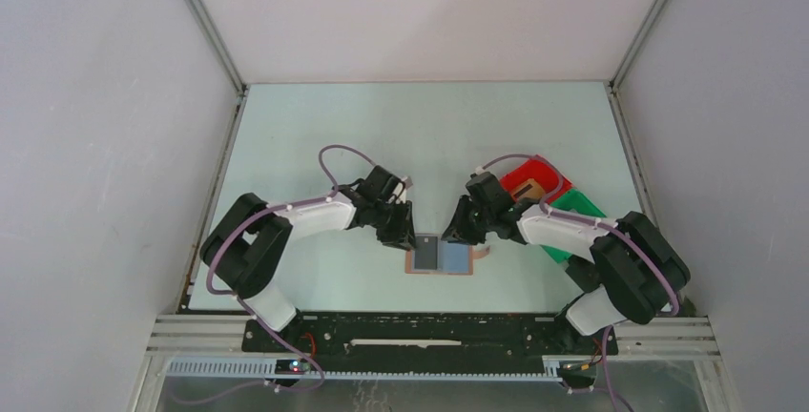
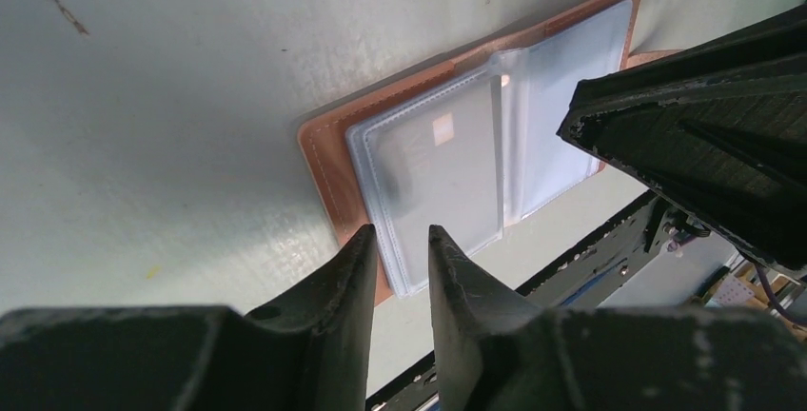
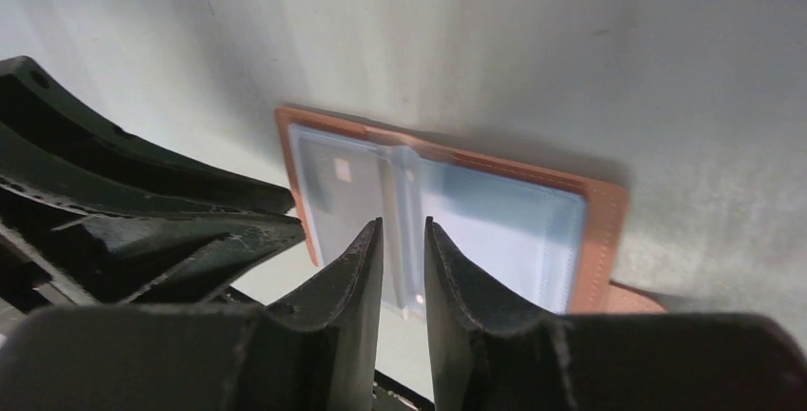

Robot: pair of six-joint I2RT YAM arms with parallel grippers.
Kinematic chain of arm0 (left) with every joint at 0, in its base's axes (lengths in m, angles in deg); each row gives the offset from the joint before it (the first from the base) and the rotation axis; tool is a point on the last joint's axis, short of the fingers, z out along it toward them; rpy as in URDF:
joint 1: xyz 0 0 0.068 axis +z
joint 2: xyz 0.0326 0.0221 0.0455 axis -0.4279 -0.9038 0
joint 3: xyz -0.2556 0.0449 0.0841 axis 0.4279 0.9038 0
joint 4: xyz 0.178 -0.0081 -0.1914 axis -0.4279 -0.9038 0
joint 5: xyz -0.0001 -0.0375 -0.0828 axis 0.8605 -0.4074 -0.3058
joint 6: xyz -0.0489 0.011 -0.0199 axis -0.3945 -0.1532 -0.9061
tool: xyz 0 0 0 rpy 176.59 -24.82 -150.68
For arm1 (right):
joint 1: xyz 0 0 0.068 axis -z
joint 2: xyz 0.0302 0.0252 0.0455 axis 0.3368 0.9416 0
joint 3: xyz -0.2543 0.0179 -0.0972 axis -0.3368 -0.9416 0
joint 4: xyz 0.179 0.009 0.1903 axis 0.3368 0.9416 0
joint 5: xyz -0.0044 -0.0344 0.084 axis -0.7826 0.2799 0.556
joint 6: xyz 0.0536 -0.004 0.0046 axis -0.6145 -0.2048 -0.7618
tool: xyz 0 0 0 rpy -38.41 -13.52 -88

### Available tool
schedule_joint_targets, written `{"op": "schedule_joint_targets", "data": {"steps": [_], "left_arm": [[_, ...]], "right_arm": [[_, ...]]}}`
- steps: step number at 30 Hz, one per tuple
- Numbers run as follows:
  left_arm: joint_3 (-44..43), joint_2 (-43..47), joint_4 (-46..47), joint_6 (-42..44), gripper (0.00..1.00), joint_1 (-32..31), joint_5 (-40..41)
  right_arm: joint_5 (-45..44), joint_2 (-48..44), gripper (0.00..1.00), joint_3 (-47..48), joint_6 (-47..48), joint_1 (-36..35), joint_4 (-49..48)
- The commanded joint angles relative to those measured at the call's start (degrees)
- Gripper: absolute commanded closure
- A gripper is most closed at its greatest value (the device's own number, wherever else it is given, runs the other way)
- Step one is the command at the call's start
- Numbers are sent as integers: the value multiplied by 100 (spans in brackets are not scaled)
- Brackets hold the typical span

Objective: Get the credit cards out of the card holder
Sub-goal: Remove the credit card from the card holder.

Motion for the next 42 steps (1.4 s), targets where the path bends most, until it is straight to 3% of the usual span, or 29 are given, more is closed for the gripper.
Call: {"op": "schedule_joint_targets", "data": {"steps": [1,13,22,42], "left_arm": [[-124,-77,203,-80,68,-45,-175],[-178,-282,317,-165,69,-88,-273],[-161,199,190,-141,69,-83,-43],[-204,-71,423,-255,69,-197,-406]], "right_arm": [[-261,-360,69,-244,-28,122,212],[-482,-830,67,-645,-72,297,442],[-644,-1298,66,-819,-62,289,462],[-687,-496,67,-891,-236,175,262]]}}
